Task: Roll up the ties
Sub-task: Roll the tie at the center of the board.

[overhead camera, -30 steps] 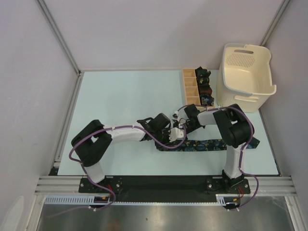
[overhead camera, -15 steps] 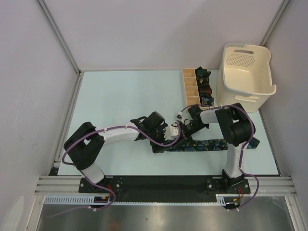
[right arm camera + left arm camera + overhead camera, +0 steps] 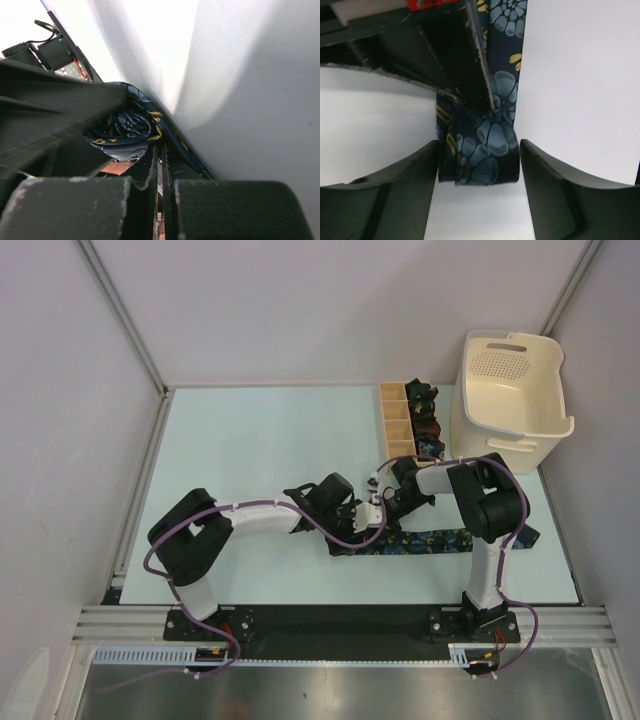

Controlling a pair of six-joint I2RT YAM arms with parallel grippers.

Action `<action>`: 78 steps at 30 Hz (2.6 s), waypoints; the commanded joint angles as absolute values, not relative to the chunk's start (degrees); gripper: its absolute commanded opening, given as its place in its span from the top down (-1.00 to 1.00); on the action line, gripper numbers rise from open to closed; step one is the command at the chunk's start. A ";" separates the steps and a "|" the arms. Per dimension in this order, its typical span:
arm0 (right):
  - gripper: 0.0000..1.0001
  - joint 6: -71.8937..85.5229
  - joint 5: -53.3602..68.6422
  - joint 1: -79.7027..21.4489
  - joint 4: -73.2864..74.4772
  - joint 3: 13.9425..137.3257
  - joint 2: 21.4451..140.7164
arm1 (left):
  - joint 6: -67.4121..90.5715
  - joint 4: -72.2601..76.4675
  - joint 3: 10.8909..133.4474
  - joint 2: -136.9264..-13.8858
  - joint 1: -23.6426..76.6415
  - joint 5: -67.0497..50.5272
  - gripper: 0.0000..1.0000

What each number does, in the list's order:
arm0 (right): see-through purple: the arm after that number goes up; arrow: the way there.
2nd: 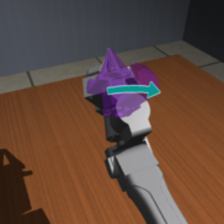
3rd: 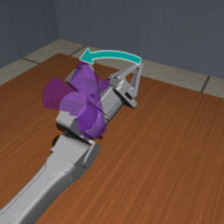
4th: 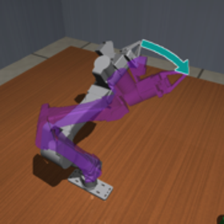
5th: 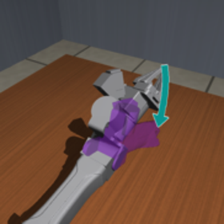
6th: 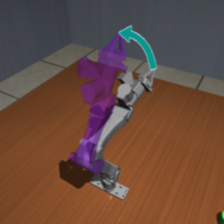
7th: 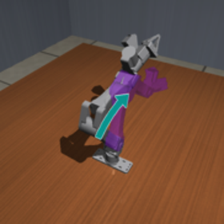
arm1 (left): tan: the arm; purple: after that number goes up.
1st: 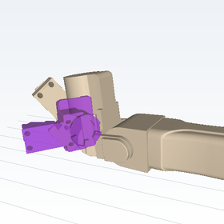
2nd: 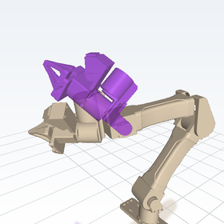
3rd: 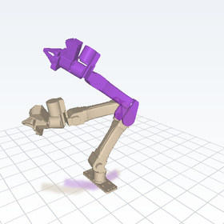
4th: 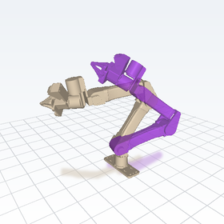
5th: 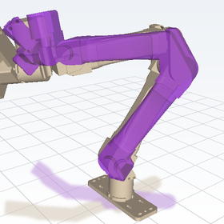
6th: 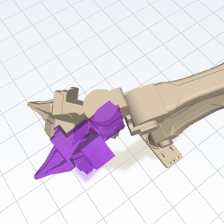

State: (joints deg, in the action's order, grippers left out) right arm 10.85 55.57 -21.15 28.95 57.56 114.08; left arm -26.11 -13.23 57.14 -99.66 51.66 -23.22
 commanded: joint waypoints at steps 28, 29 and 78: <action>0.33 14.50 50.81 -23.29 29.09 59.41 109.16 | -27.77 -16.44 59.41 -104.24 53.17 -20.13 0.36; 0.44 14.33 50.45 -23.29 28.92 59.24 109.42 | -27.77 -16.44 59.41 -104.15 53.17 -20.04 0.35; -0.33 7.90 47.36 -16.96 37.35 63.98 109.07 | -27.86 -17.66 60.56 -104.07 54.85 -14.60 0.62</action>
